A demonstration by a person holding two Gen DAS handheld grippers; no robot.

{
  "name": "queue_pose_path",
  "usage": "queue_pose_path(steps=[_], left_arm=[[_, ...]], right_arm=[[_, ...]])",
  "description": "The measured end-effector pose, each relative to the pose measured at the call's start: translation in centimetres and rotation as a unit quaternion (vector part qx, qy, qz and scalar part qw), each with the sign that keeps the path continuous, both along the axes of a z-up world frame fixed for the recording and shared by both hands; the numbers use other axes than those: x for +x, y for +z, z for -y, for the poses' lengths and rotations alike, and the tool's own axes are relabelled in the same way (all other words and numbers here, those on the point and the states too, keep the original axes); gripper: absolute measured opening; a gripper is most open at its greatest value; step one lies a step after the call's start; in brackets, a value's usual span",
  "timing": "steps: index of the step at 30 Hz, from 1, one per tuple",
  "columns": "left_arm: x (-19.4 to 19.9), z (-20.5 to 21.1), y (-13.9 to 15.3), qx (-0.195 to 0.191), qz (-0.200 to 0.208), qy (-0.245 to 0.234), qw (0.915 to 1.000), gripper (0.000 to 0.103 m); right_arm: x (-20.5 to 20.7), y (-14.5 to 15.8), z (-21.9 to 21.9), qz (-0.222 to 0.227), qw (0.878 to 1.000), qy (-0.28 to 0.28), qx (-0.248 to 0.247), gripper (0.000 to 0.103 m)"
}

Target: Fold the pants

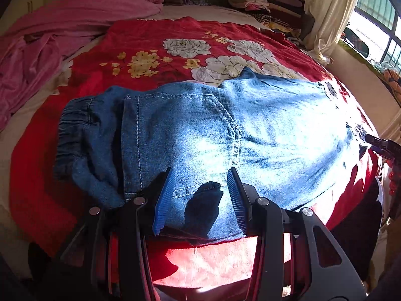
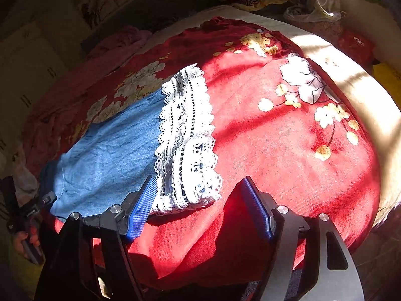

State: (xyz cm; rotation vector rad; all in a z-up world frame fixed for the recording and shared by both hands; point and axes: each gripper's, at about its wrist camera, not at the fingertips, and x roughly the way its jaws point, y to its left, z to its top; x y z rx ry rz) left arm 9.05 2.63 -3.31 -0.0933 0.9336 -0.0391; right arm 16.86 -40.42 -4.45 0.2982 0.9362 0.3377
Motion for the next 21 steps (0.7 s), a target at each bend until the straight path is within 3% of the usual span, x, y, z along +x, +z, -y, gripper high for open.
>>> queue_pose_path(steps=[4, 6, 9, 13, 21], left_arm=[[-0.8, 0.3, -1.0, 0.010, -0.012, -0.007, 0.9999, 0.036], [-1.2, 0.3, -1.4, 0.011, -0.018, -0.011, 0.9997, 0.036], [-1.9, 0.5, -1.7, 0.022, -0.019, -0.016, 0.9994, 0.036], [-2.2, 0.4, -1.9, 0.021, -0.020, -0.014, 0.9995, 0.036], [-2.4, 0.3, -1.8, 0.016, -0.018, -0.010, 0.9997, 0.036]], right_arm=[[-0.3, -0.1, 0.0, 0.006, 1.000, 0.005, 0.005, 0.023], [-0.8, 0.6, 0.4, 0.015, 1.000, 0.005, 0.013, 0.017], [-1.3, 1.5, 0.2, 0.026, 1.000, 0.011, 0.003, 0.016], [-1.1, 0.2, -0.9, 0.012, 0.999, 0.016, -0.044, 0.017], [-1.4, 0.0, -1.1, 0.011, 0.998, -0.006, -0.055, 0.027]])
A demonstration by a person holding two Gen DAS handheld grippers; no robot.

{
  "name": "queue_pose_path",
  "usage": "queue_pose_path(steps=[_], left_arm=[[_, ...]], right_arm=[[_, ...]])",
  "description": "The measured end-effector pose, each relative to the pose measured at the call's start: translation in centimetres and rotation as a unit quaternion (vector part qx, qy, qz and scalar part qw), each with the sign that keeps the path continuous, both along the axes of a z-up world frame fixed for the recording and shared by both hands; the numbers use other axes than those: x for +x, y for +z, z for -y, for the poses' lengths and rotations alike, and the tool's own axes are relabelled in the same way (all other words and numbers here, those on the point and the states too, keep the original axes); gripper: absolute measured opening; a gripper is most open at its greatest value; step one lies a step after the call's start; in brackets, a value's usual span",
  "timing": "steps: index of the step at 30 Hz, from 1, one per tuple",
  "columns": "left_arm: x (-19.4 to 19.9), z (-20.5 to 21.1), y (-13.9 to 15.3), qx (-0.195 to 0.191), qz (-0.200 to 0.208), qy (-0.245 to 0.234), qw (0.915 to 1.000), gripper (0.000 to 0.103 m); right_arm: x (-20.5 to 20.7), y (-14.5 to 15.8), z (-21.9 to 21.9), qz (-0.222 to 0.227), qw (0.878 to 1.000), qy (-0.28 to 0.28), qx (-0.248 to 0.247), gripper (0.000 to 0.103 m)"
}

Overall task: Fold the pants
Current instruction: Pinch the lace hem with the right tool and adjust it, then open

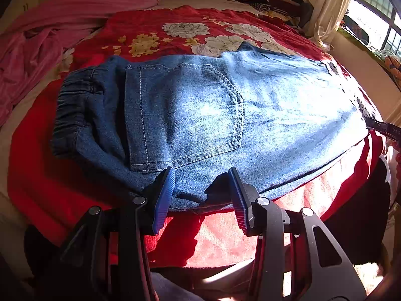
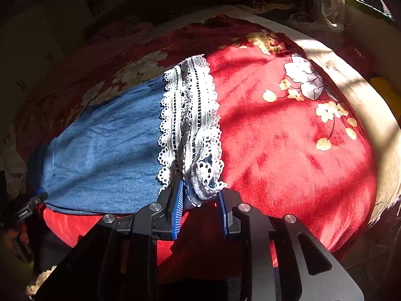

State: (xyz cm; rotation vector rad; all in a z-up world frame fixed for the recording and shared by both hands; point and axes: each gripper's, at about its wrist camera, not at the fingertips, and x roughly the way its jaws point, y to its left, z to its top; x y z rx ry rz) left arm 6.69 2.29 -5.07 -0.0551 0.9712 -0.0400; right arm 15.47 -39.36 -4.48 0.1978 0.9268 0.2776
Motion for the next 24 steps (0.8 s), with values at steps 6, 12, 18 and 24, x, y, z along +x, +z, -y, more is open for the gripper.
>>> queue_pose_path(steps=[6, 12, 18, 24], left_arm=[[-0.4, -0.1, 0.4, -0.005, 0.003, 0.002, 1.0000, 0.036], [-0.5, 0.2, 1.0, -0.009, 0.007, 0.003, 0.9999, 0.036], [-0.7, 0.9, 1.8, -0.013, 0.012, -0.003, 0.9998, 0.036], [-0.6, 2.1, 2.5, -0.024, 0.014, -0.019, 0.9994, 0.036]], right_arm=[[-1.1, 1.7, 0.8, 0.023, 0.999, -0.025, 0.011, 0.048], [-2.1, 3.0, 1.2, 0.038, 0.999, -0.034, 0.018, 0.057], [-2.9, 3.9, 1.2, 0.051, 0.998, -0.035, 0.025, 0.064], [-3.8, 4.8, 1.0, 0.066, 0.996, -0.040, 0.042, 0.069]])
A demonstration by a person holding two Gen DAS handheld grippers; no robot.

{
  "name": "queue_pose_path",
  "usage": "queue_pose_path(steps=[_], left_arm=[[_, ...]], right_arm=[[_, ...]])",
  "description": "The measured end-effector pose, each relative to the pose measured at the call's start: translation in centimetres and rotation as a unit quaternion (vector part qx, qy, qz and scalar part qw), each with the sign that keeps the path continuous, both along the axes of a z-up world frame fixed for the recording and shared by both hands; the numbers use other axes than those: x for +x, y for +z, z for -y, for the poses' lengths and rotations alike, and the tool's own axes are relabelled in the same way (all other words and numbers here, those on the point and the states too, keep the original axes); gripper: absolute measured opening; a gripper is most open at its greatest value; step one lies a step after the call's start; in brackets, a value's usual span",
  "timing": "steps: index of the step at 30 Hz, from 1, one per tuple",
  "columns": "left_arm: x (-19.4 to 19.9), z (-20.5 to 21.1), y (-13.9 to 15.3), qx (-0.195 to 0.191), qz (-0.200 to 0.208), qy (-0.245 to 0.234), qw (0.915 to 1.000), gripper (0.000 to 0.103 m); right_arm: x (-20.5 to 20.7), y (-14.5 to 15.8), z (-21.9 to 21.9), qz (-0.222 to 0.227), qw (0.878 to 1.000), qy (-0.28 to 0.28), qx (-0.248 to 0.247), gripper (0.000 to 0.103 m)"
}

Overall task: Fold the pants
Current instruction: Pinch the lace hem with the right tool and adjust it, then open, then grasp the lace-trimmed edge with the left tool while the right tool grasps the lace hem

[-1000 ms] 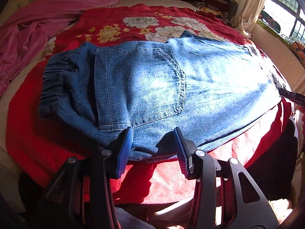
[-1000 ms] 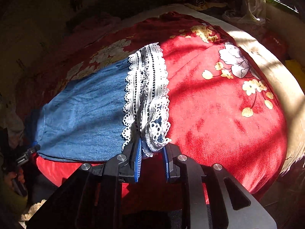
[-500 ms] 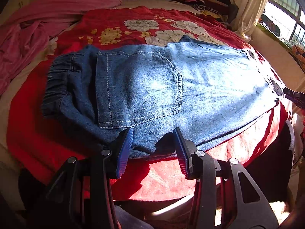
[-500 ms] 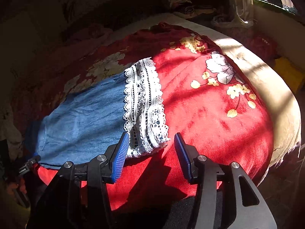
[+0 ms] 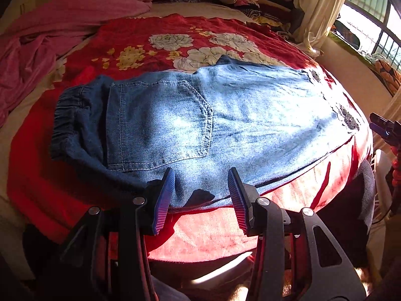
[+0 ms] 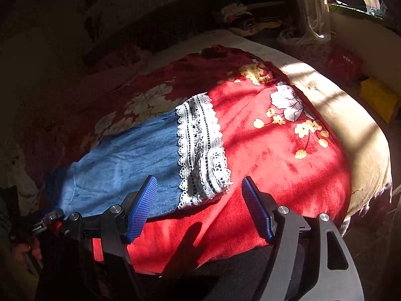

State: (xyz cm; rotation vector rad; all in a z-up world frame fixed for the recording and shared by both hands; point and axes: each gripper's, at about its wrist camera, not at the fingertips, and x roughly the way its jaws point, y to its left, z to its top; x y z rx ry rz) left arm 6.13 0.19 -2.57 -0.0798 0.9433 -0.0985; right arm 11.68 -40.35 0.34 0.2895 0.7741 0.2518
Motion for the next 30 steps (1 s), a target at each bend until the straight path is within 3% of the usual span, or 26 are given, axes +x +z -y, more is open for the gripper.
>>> queue_pose_path(steps=[15, 30], left_arm=[[1.7, 2.9, 2.2, 0.007, 0.019, -0.033, 0.9992, 0.044], [6.4, 7.6, 4.3, 0.019, 0.042, -0.086, 0.9952, 0.054]], right_arm=[[-1.2, 1.3, 0.5, 0.022, 0.999, -0.022, 0.011, 0.077], [-1.6, 1.1, 1.5, 0.028, 0.999, -0.040, 0.009, 0.083]])
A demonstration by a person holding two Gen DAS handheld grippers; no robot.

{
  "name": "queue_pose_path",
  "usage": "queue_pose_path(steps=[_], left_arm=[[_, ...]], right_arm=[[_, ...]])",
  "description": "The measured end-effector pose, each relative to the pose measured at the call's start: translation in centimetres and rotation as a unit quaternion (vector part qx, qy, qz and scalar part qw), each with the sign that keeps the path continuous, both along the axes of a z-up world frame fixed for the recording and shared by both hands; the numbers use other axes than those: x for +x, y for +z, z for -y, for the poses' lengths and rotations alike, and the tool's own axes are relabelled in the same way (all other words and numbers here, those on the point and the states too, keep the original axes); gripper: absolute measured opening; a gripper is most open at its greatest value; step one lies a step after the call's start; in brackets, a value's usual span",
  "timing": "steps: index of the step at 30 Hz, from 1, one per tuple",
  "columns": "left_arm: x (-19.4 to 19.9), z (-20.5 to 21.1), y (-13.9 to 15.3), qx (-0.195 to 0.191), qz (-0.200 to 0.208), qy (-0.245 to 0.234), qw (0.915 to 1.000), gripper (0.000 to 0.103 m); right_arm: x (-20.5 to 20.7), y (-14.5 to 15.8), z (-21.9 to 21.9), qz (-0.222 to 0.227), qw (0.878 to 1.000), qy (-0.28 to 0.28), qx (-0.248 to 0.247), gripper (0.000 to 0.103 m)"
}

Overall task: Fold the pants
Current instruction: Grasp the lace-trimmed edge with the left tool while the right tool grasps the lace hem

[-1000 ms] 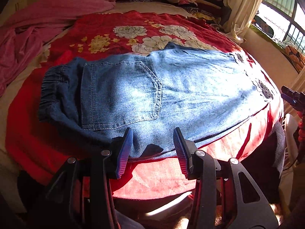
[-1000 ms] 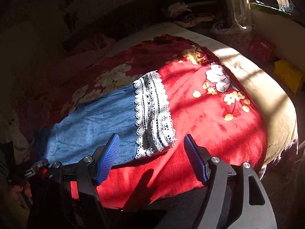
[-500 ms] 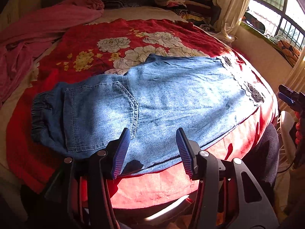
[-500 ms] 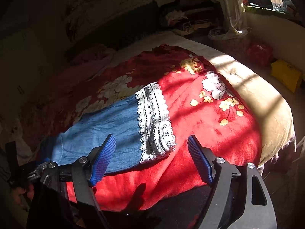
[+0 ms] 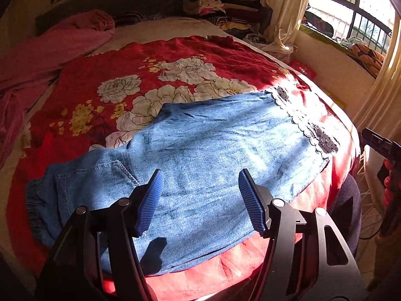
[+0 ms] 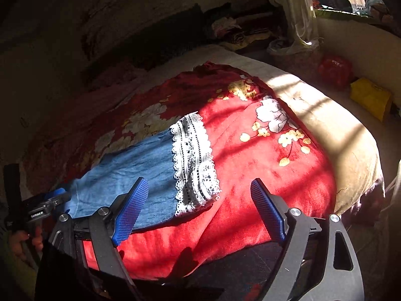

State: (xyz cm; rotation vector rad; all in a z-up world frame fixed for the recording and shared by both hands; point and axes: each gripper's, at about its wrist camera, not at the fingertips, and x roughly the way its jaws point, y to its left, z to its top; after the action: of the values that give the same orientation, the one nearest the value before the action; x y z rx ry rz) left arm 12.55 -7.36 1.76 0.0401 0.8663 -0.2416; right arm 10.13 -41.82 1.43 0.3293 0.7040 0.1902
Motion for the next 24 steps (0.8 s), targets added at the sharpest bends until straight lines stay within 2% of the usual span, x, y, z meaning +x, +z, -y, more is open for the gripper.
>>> queue_pose_path(steps=[13, 24], left_arm=[[8.1, 6.6, 1.2, 0.012, 0.002, -0.075, 0.9971, 0.058], [15.0, 10.4, -0.7, 0.003, -0.031, -0.121, 0.9921, 0.059]], right_arm=[[1.2, -2.5, -0.8, -0.030, 0.999, 0.011, 0.005, 0.084], [3.4, -4.4, -2.4, -0.057, 0.998, 0.027, 0.008, 0.084]])
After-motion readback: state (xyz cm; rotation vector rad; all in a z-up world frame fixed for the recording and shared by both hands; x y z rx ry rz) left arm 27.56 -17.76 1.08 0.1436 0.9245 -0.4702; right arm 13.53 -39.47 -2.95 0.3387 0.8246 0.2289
